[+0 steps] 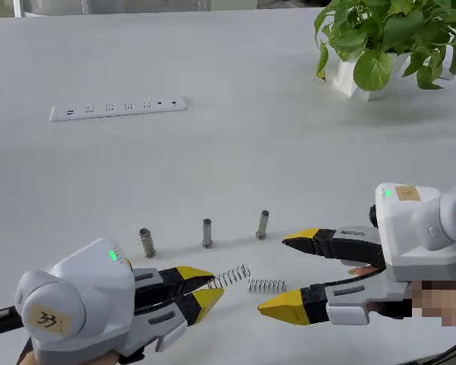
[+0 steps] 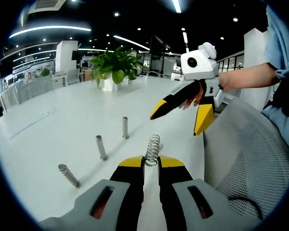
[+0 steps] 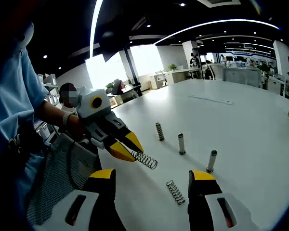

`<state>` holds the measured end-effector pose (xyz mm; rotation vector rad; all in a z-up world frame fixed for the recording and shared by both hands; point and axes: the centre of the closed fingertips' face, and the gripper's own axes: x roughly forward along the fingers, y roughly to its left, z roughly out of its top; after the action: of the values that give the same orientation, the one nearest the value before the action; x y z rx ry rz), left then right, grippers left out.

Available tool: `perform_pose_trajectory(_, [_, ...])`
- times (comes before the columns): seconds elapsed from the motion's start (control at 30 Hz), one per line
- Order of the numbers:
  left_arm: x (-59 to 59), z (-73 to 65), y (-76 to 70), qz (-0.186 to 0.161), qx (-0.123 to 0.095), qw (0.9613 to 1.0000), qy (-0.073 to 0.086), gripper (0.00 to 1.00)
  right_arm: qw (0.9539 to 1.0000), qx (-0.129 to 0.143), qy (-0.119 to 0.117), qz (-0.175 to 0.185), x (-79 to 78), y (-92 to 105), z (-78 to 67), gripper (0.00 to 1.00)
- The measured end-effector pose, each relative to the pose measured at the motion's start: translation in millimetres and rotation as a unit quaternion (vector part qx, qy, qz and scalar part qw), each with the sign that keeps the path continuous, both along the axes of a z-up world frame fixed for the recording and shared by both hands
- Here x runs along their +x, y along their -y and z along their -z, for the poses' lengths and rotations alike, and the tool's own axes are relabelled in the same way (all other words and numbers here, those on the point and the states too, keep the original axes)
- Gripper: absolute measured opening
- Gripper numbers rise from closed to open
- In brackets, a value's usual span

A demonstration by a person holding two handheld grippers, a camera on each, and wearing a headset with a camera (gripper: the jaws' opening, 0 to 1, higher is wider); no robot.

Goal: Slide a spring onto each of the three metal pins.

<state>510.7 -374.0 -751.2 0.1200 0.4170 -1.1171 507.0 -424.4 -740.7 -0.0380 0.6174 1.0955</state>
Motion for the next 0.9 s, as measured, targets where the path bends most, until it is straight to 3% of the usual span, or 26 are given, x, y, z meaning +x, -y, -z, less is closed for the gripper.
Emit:
perform_pose_trajectory(0.2, [-6.0, -8.8, 2.2, 0.015, -0.011, 0.9998, -0.001, 0.07, 0.9996, 0.003, 0.0, -0.029, -5.5, -7.1, -4.2, 0.47])
perform_pose_trajectory(0.4, [-7.3, -16.8, 4.0, 0.022, -0.021, 0.9995, 0.0, 0.07, 0.9987, 0.027, -0.016, -0.039, -9.1, -12.8, -11.0, 0.36])
perform_pose_trajectory(0.47, [-11.7, -20.0, 7.0, 0.035, -0.032, 0.9988, -0.011, 0.07, 0.998, 0.031, -0.025, -0.049, -12.8, -13.9, -12.5, 0.31])
perform_pose_trajectory(0.6, [-15.5, -21.4, 7.4, 0.053, -0.033, 0.9979, -0.017, 0.07, 0.9969, 0.035, -0.034, -0.062, -17.0, -13.7, -15.1, 0.29])
perform_pose_trajectory(0.77, [-18.6, -30.0, 7.8, 0.073, -0.054, 0.9954, -0.032, 0.07, 0.9957, 0.04, -0.044, -0.072, -19.1, -11.8, -16.2, 0.26])
perform_pose_trajectory(0.9, [-22.0, -32.0, 8.2, 0.094, -0.051, 0.9938, -0.03, 0.07, 0.9938, 0.048, -0.053, -0.086, -23.2, -12.8, -19.5, 0.22])
